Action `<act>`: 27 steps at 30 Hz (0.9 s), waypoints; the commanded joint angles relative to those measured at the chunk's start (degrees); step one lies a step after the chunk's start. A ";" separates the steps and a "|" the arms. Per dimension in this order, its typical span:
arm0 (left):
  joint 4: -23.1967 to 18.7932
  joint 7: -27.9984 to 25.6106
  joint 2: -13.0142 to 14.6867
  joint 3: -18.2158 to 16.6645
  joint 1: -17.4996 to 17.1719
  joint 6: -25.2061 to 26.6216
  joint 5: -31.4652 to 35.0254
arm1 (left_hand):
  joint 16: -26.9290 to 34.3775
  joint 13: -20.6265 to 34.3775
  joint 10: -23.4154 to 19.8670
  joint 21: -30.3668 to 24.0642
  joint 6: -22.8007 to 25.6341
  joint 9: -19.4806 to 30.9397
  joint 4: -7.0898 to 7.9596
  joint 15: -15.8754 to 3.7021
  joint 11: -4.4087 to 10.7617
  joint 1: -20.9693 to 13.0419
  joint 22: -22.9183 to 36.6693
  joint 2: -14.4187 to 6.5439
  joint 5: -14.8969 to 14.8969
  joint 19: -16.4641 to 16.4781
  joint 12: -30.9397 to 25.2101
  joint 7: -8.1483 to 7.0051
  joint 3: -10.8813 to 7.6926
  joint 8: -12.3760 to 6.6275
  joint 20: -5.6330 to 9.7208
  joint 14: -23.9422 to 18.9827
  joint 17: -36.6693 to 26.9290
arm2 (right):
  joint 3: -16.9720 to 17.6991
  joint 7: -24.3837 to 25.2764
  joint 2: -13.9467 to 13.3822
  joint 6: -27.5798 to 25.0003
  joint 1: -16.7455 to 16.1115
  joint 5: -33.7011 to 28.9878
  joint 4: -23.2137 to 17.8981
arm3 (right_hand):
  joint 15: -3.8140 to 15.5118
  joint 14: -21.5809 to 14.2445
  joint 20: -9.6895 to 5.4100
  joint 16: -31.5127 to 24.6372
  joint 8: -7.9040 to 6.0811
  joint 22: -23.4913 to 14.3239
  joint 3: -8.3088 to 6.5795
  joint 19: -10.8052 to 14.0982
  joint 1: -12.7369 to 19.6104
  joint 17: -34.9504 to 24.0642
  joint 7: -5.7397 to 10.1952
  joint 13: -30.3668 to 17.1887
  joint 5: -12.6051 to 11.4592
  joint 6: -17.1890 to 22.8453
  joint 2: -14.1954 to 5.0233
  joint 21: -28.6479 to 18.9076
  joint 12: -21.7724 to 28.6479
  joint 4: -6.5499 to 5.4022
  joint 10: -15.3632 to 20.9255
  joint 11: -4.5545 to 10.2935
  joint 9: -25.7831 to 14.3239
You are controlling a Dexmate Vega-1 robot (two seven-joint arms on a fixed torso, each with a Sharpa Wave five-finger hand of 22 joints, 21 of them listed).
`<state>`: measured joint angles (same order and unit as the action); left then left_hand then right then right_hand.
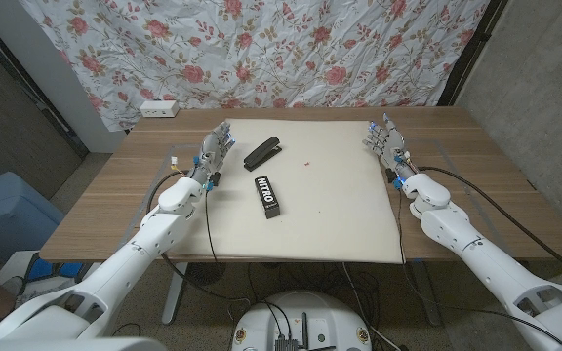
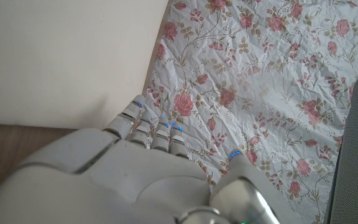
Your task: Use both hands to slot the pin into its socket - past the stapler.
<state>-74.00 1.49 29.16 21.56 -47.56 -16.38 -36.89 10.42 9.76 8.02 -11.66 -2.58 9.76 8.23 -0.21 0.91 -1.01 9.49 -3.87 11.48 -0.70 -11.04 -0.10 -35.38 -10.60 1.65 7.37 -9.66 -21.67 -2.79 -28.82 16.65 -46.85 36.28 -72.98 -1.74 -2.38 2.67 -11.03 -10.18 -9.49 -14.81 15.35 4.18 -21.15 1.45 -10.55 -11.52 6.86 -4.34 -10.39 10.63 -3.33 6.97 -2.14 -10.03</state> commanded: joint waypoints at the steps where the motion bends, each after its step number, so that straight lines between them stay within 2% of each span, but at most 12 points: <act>1: -2.90 -2.75 1.43 0.23 -0.86 2.42 1.76 | 0.36 0.10 0.00 -0.29 -0.20 0.13 -0.14 0.02 0.04 -0.02 0.28 -4.96 0.27 0.37 -0.49 -0.08 -0.48 -0.25 2.64 0.21 -0.14 | -1.67 -0.08 0.53 1.30 3.28 -2.67 3.51 | -0.03 -0.55 -0.09 -0.26 -0.36 -0.26 -0.25 0.49 0.55 -0.11 0.19 -0.30 -0.29 0.53 -0.14 -0.37 0.29 -0.07 0.53 0.01 -0.15; 6: -4.32 -3.06 2.18 0.26 -1.35 3.36 1.93 | 0.32 0.10 -0.34 -0.25 -0.13 0.14 -0.23 -0.05 0.09 -0.07 0.27 -4.97 0.26 0.47 -0.54 -0.11 -0.55 -0.21 2.63 0.06 -0.13 | -1.75 1.61 -0.01 1.89 2.18 -4.06 1.09 | 0.24 -0.60 -0.32 -0.25 -0.49 -0.25 -0.32 0.55 0.62 0.14 0.12 -0.29 -0.41 0.80 -0.14 -0.41 0.33 0.06 0.58 0.14 -0.14; 16: -7.06 -3.76 3.66 -0.30 -2.47 4.17 2.13 | 0.22 0.08 -1.05 -0.11 -0.14 0.13 -0.47 -0.97 0.61 -0.20 0.25 -4.99 0.25 0.72 -0.55 -0.69 -0.75 -0.04 2.51 -0.29 -0.12 | -3.02 3.92 -1.08 0.83 2.67 -7.91 -1.25 | 0.47 -0.58 -0.54 -0.16 -0.57 -0.24 -0.68 0.42 1.13 0.64 0.19 -0.28 -0.61 1.05 -0.37 -0.38 0.40 0.50 0.71 0.34 -0.13; 21: -7.83 -4.04 4.32 -0.68 -2.95 4.21 2.28 | 0.23 0.07 -1.56 -0.05 -0.21 0.12 -0.57 -1.31 0.87 -0.23 0.24 -4.98 0.25 0.86 -0.60 -0.96 -0.84 0.05 2.43 -0.64 -0.11 | -4.20 4.70 -2.02 -0.94 2.95 -10.24 -2.87 | 0.58 -0.68 -0.65 -0.17 -0.63 -0.23 -0.90 0.31 1.44 0.90 0.25 -0.27 -0.69 1.23 -0.51 -0.35 0.42 0.76 0.76 0.41 -0.12; 23: -8.16 -3.80 4.89 -0.76 -3.06 4.41 2.42 | 0.24 0.06 -1.91 -0.04 -0.13 0.12 -0.61 -1.29 0.97 -0.25 0.24 -4.98 0.24 0.96 -0.66 -1.05 -0.88 0.04 2.41 -0.81 -0.11 | -5.54 6.08 -3.54 -3.60 3.41 -13.57 -4.95 | 0.57 -0.69 -0.65 -0.16 -0.67 -0.23 -1.00 0.27 1.60 1.02 0.35 -0.26 -0.73 1.36 -0.57 -0.34 0.44 0.90 0.80 0.44 -0.12; 27: -8.01 -3.82 4.99 -0.78 -3.14 3.79 2.86 | 0.26 0.04 -2.54 -0.08 0.27 0.12 -0.68 -1.43 1.07 -0.26 0.24 -4.95 0.23 1.37 -0.72 -1.06 -0.96 -0.05 2.42 -1.22 -0.11 | -6.64 7.11 -4.35 -4.85 4.10 -16.58 -6.15 | 0.81 -0.67 -0.83 -0.13 -0.71 -0.22 -1.19 0.12 1.90 1.24 0.44 -0.26 -0.78 1.52 -0.69 -0.29 0.48 1.16 0.92 0.43 -0.11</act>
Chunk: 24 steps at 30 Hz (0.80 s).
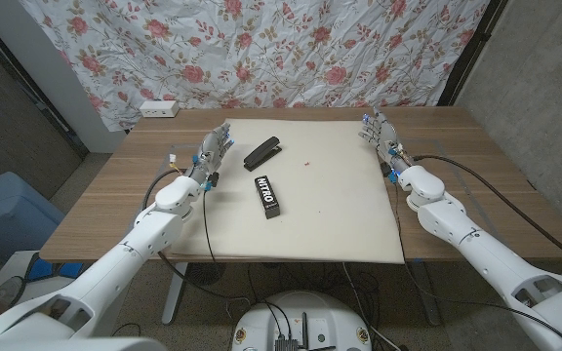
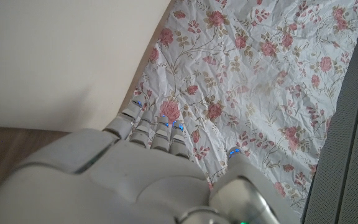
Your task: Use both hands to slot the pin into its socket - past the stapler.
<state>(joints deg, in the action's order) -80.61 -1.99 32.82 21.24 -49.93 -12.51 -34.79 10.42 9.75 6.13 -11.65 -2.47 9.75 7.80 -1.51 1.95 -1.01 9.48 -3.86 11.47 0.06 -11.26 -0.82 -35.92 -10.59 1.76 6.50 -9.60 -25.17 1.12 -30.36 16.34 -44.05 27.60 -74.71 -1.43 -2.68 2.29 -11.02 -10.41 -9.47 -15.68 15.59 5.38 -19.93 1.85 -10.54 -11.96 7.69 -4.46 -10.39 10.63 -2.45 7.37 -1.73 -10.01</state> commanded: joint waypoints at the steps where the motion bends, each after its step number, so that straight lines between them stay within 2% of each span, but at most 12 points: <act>1: -1.21 -0.36 1.23 -0.46 -0.77 -0.43 0.90 | 0.27 0.05 -0.73 -0.11 0.30 0.13 -0.27 -0.19 0.05 -0.25 0.25 -4.95 0.23 0.71 -0.50 -0.37 -0.44 -0.09 2.29 -0.43 -0.17 | -3.43 3.80 -3.06 -5.26 1.43 -8.85 -4.98 | 0.50 -0.37 -0.49 -0.14 -0.48 -0.24 -0.35 -0.16 0.75 0.05 0.05 -0.27 -0.34 0.70 -0.58 -0.28 0.50 0.32 0.55 0.05 -0.13; 9: -0.37 -0.60 0.73 -0.26 -0.73 -1.64 1.65 | 0.34 0.03 -1.73 -0.18 1.32 0.13 -0.39 -0.48 0.17 -0.28 0.25 -4.93 0.22 1.49 -0.54 -0.49 -0.61 -0.29 2.32 -1.36 -0.16 | -5.32 5.29 -4.45 -6.94 2.48 -14.56 -6.98 | 0.73 -0.34 -0.84 -0.10 -0.48 -0.23 -0.66 -0.51 1.31 0.49 0.30 -0.25 -0.38 0.84 -0.66 -0.20 0.50 0.88 0.60 0.16 -0.12; 16: -1.45 -1.34 1.13 -0.38 -1.40 -0.76 1.67 | 0.26 0.02 -2.18 -0.13 1.85 0.13 -0.47 -0.47 0.37 -0.34 0.25 -5.04 0.22 1.76 -0.49 -0.56 -0.79 -0.34 2.42 -1.63 -0.15 | -7.53 7.94 -6.16 -9.07 3.53 -22.77 -9.85 | 1.15 -0.63 -1.10 -0.20 -0.53 -0.21 -1.21 -0.46 2.25 1.09 1.08 -0.24 -0.40 1.16 -0.98 -0.28 0.64 1.73 1.06 0.48 -0.12; 24: -2.94 -2.09 1.76 -0.65 -2.27 0.38 1.51 | 0.27 0.02 -2.32 -0.08 1.90 0.13 -0.53 -0.43 0.47 -0.37 0.25 -5.07 0.22 1.87 -0.41 -0.62 -0.89 -0.26 2.41 -1.93 -0.14 | -9.55 6.20 -8.27 -11.46 5.43 -28.83 -11.92 | 1.52 0.24 -1.42 0.07 -0.29 -0.19 -1.86 -1.69 3.62 1.99 2.05 -0.23 -0.19 0.78 -1.10 0.05 0.29 3.19 0.25 1.15 -0.12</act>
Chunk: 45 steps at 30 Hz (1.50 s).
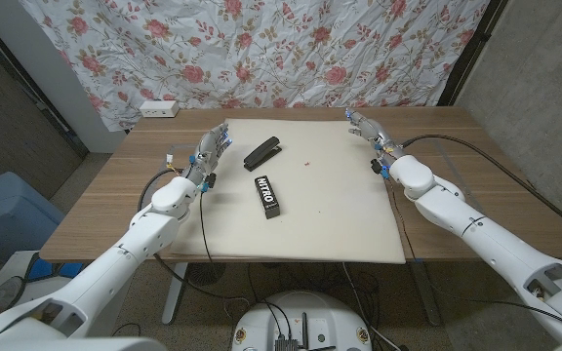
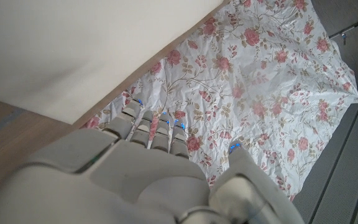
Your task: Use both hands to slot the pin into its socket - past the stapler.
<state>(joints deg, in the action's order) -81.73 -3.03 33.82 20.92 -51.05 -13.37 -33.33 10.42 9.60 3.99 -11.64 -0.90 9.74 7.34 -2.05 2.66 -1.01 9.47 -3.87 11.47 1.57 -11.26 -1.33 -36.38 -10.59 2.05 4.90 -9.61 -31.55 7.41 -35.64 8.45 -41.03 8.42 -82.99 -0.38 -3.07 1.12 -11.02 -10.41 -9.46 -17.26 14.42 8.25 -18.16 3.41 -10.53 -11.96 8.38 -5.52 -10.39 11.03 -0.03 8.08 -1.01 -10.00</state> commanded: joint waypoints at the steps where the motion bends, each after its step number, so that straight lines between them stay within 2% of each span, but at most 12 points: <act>1: -1.94 -1.11 0.82 -0.36 -1.26 1.32 0.02 | 0.27 0.17 -0.18 -0.08 0.34 0.14 -0.07 0.11 -0.22 -0.38 0.26 -5.07 0.22 0.37 -0.40 -0.12 -0.44 -0.26 2.12 -0.35 -0.14 | -3.36 -0.26 -3.09 -3.79 2.62 -10.20 -3.75 | 0.53 0.67 -0.30 0.07 -0.28 -0.20 -0.31 -0.70 0.82 0.28 0.53 -0.23 -0.17 0.07 -0.03 0.10 -0.13 0.86 -0.54 0.56 -0.13; 6: -2.50 -1.43 0.99 -0.51 -1.74 1.60 -0.11 | 0.24 0.17 -0.28 -0.05 0.41 0.14 -0.12 0.17 -0.15 -0.40 0.25 -5.08 0.21 0.46 -0.34 -0.13 -0.51 -0.23 2.11 -0.48 -0.13 | -4.63 -1.62 -3.80 -5.17 4.00 -13.55 -4.54 | 0.60 1.27 0.03 0.16 -0.21 -0.20 -0.53 -2.14 1.33 0.70 1.19 -0.23 0.00 -0.11 -0.07 0.40 -0.25 1.52 -0.97 0.81 -0.13; 12: -3.08 -1.80 1.10 -0.63 -2.22 1.73 -0.14 | 0.19 0.18 -0.41 -0.03 0.45 0.15 -0.18 0.20 -0.16 -0.43 0.26 -5.08 0.20 0.61 -0.28 -0.12 -0.60 -0.17 2.01 -0.62 -0.13 | -6.03 -3.94 -4.43 -6.58 5.86 -16.77 -5.07 | -0.24 3.24 2.60 0.47 -0.09 -0.25 -1.06 -4.50 2.53 1.62 2.36 -0.25 0.42 -0.64 -0.07 0.45 -0.51 3.05 -2.38 0.94 -0.16; 16: -3.51 -1.95 1.27 -0.66 -2.50 1.90 -0.09 | 0.17 0.18 -0.49 0.00 0.49 0.15 -0.23 0.24 -0.11 -0.46 0.25 -5.09 0.20 0.66 -0.23 -0.10 -0.67 -0.14 2.03 -0.72 -0.12 | -7.49 -5.72 -4.91 -7.96 7.59 -20.12 -5.62 | -1.08 4.28 3.14 0.48 -0.10 -0.28 -1.56 -5.44 3.47 2.12 2.91 -0.27 0.62 -0.97 -0.26 0.34 -0.65 4.06 -3.48 1.20 -0.20; 24: -4.31 -2.57 1.65 -0.95 -3.03 2.29 -0.01 | 0.08 0.18 -0.68 0.08 0.56 0.15 -0.35 0.32 -0.09 -0.52 0.25 -5.10 0.18 0.79 -0.14 -0.14 -0.84 -0.07 1.95 -0.89 -0.12 | -9.98 -9.18 -5.15 -10.50 10.40 -25.42 -6.41 | -1.72 6.28 3.42 0.49 -0.23 -0.28 -2.88 -7.42 6.12 3.02 3.23 -0.33 1.12 -1.68 -0.41 0.31 -0.87 6.59 -6.10 1.58 -0.31; 29: -4.38 -2.81 1.72 -1.05 -3.10 2.36 0.08 | 0.04 0.18 -0.82 0.10 0.63 0.16 -0.40 0.33 -0.02 -0.54 0.26 -5.11 0.16 0.89 -0.11 -0.12 -0.92 -0.05 1.92 -0.94 -0.12 | -11.19 -11.95 -5.54 -11.58 11.91 -28.03 -7.25 | -2.24 7.96 3.66 0.51 -0.41 -0.28 -3.84 -8.71 8.23 3.59 4.02 -0.37 1.26 -2.03 -0.29 0.28 -0.83 8.45 -7.71 1.56 -0.42; 36: -3.81 -3.18 1.14 -0.84 -2.86 2.26 0.23 | -0.03 0.19 -0.94 0.15 0.69 0.17 -0.45 0.38 -0.07 -0.56 0.26 -5.16 0.15 0.98 -0.05 -0.09 -1.04 -0.02 1.89 -0.95 -0.12 | -12.33 -15.46 -5.97 -12.09 13.85 -30.86 -7.91 | -2.14 9.03 3.49 0.28 -1.40 -0.23 -5.20 -9.19 11.45 4.18 4.35 -0.44 0.56 -0.33 0.12 0.02 -0.55 10.35 -8.85 1.36 -0.61; 39: -3.44 -3.31 0.72 -0.69 -2.73 2.04 0.28 | -0.01 0.19 -1.09 0.17 0.93 0.17 -0.46 0.36 -0.06 -0.58 0.26 -5.20 0.15 1.02 -0.06 -0.07 -1.11 -0.08 1.85 -1.08 -0.12 | -12.76 -17.19 -5.93 -12.82 14.72 -31.86 -8.12 | -2.63 9.62 3.34 0.26 -1.52 -0.21 -5.85 -9.58 12.99 4.42 4.54 -0.46 0.04 -0.23 0.37 0.05 -0.61 10.76 -9.72 1.16 -0.71; 41: -3.34 -3.35 0.59 -0.65 -2.70 1.95 0.32 | 0.06 0.19 -1.30 0.17 1.09 0.17 -0.49 0.33 -0.03 -0.59 0.26 -5.24 0.14 1.12 -0.09 -0.10 -1.18 -0.12 1.87 -1.35 -0.12 | -12.91 -17.84 -5.91 -13.11 15.02 -32.39 -8.24 | -3.43 9.81 4.08 0.12 -1.47 -0.19 -6.40 -9.76 14.35 4.63 4.31 -0.49 -0.46 -0.53 0.69 0.00 -0.43 10.95 -9.92 0.57 -0.79; 45: -3.32 -3.62 0.49 -0.53 -2.64 2.22 0.44 | 0.15 0.20 -1.69 0.17 1.31 0.18 -0.53 0.34 -0.04 -0.61 0.26 -5.26 0.13 1.28 -0.15 -0.08 -1.29 -0.14 1.93 -1.82 -0.12 | -13.50 -19.49 -5.87 -13.35 16.01 -33.78 -8.43 | -3.79 10.22 3.76 0.07 -1.53 -0.17 -6.92 -10.56 15.85 4.87 4.78 -0.51 -0.92 -0.63 1.27 0.15 -0.38 11.03 -10.44 -0.14 -0.86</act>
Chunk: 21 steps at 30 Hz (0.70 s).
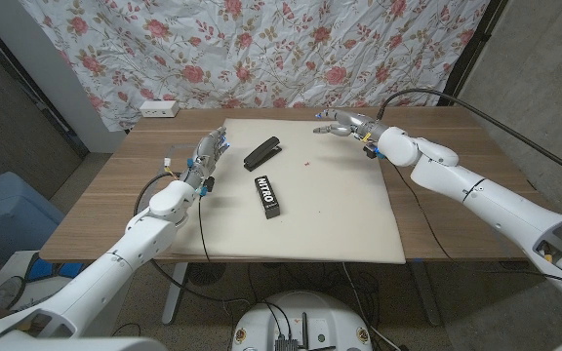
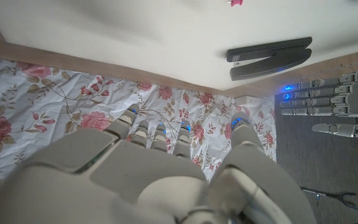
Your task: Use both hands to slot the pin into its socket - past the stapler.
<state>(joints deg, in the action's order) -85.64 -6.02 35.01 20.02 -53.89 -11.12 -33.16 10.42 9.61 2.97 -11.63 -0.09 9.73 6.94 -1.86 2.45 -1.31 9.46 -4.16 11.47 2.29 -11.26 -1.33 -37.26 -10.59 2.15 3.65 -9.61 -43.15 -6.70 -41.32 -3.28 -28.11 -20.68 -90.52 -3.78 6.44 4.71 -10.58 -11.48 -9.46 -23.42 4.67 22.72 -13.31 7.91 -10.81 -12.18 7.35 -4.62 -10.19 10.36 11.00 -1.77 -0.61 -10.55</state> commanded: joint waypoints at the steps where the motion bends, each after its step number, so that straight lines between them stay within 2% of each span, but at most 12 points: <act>1: 0.58 -0.79 -0.74 0.36 0.20 0.00 0.31 | 0.15 0.18 -0.67 0.15 0.50 0.19 -0.13 0.13 0.13 -0.32 0.27 -4.96 0.13 0.62 -0.14 -0.03 -0.42 -0.13 1.86 -0.58 -0.11 | -2.04 -5.90 -0.14 -1.70 3.38 -4.93 -0.92 | -0.46 0.93 0.12 -0.33 -0.51 -0.17 -0.88 -1.25 1.70 0.08 0.29 -0.24 -0.80 0.46 0.48 0.08 0.31 0.01 -0.66 -0.71 -0.33; 5: 0.36 -1.25 -0.72 0.35 0.09 0.19 0.49 | 0.13 0.19 -0.84 0.14 0.70 0.19 -0.15 0.22 0.16 -0.32 0.27 -4.98 0.12 0.78 -0.13 0.15 -0.50 -0.16 1.86 -0.71 -0.11 | -2.37 -7.27 0.02 -1.62 4.09 -5.69 -1.11 | -1.77 1.40 0.69 -0.47 -1.01 -0.15 -1.72 -2.70 4.06 0.40 -0.06 -0.27 -1.42 1.45 1.36 0.17 0.38 0.03 -1.30 -1.30 -0.44; 6: 0.20 -1.46 -0.71 0.32 -0.02 0.27 0.54 | 0.14 0.19 -0.87 0.14 0.72 0.20 -0.16 0.28 0.14 -0.32 0.27 -4.98 0.12 0.80 -0.13 0.13 -0.52 -0.16 1.87 -0.77 -0.11 | -3.13 -10.42 0.15 -2.80 5.31 -6.18 -1.63 | -2.91 2.12 1.17 -0.42 -0.98 -0.15 -2.23 -3.48 5.56 0.53 -0.05 -0.30 -1.83 1.19 1.94 0.13 0.15 0.00 -2.57 -1.54 -0.54; 10: -0.03 -1.93 -0.86 0.34 -0.23 0.32 0.64 | 0.17 0.19 -1.05 0.13 0.82 0.20 -0.17 0.39 0.14 -0.33 0.27 -4.99 0.11 0.92 -0.14 0.18 -0.58 -0.16 1.88 -0.99 -0.11 | -3.94 -13.55 0.44 -3.92 6.67 -7.23 -2.31 | -3.67 3.03 1.82 -0.42 -0.79 -0.16 -2.98 -4.10 7.62 0.65 -0.25 -0.36 -2.58 0.17 2.64 -0.01 -0.09 -0.03 -4.55 -2.33 -0.73; 15: -0.32 -2.22 -0.88 0.43 -0.37 0.64 0.72 | 0.14 0.19 -1.25 0.15 0.95 0.20 -0.18 0.38 0.13 -0.33 0.27 -5.00 0.10 1.04 -0.13 0.16 -0.67 -0.15 1.90 -1.15 -0.10 | -4.82 -15.33 0.75 -4.58 7.66 -9.13 -2.90 | -3.99 2.99 2.21 -0.63 -1.18 -0.15 -3.55 -4.05 8.96 0.70 -0.24 -0.42 -3.19 0.69 2.87 -0.18 0.31 -0.01 -4.39 -2.86 -0.90; 18: -0.38 -2.30 -0.89 0.47 -0.38 0.78 0.75 | 0.14 0.19 -1.32 0.14 1.01 0.20 -0.19 0.41 0.17 -0.33 0.27 -5.01 0.09 1.14 -0.11 0.18 -0.71 -0.15 1.95 -1.26 -0.10 | -5.20 -15.70 0.89 -4.38 8.03 -10.06 -2.74 | -3.92 2.44 2.08 -1.01 -1.51 -0.13 -4.13 -3.90 10.52 0.77 -0.35 -0.50 -3.75 0.99 3.34 -0.32 0.82 0.00 -3.59 -4.57 -1.09; 19: -0.43 -2.36 -0.88 0.51 -0.36 0.92 0.79 | 0.12 0.19 -1.34 0.12 1.04 0.20 -0.19 0.39 0.21 -0.32 0.27 -5.01 0.09 1.22 -0.10 0.17 -0.73 -0.15 1.98 -1.27 -0.10 | -6.97 -15.66 0.62 -4.32 8.95 -13.99 -2.68 | -3.85 2.03 1.79 -1.21 -1.63 -0.12 -4.29 -3.62 11.03 0.78 -0.40 -0.53 -3.91 1.12 3.55 -0.44 0.93 0.00 -3.39 -4.77 -1.14; 21: -0.49 -2.38 -0.84 0.56 -0.35 1.04 0.84 | 0.14 0.19 -1.41 0.13 1.10 0.20 -0.20 0.33 0.16 -0.32 0.27 -5.01 0.08 1.28 -0.09 0.20 -0.77 -0.14 2.01 -1.41 -0.10 | -6.87 -16.78 0.74 -4.22 9.11 -13.89 -2.68 | -3.68 1.37 1.23 -1.49 -1.94 -0.09 -4.56 -2.98 12.10 0.83 -0.49 -0.56 -4.20 1.56 4.17 -0.65 1.25 -0.01 -2.67 -5.45 -1.23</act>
<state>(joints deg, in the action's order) -85.63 -7.79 34.25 20.37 -54.04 -10.74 -32.56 10.42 9.61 1.95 -11.63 0.85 9.73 6.69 -1.65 2.66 -1.31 9.46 -4.16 11.47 3.00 -11.26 -1.02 -37.50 -10.59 2.05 2.64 -9.62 -47.11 -18.76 -40.88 -6.76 -21.85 -28.12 -92.73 -7.60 8.74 6.62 -11.37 -12.76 -9.45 -27.45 0.71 33.39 -12.51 7.44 -11.08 -15.73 8.01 -0.62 -10.39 11.03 11.04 -4.90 -5.04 -11.57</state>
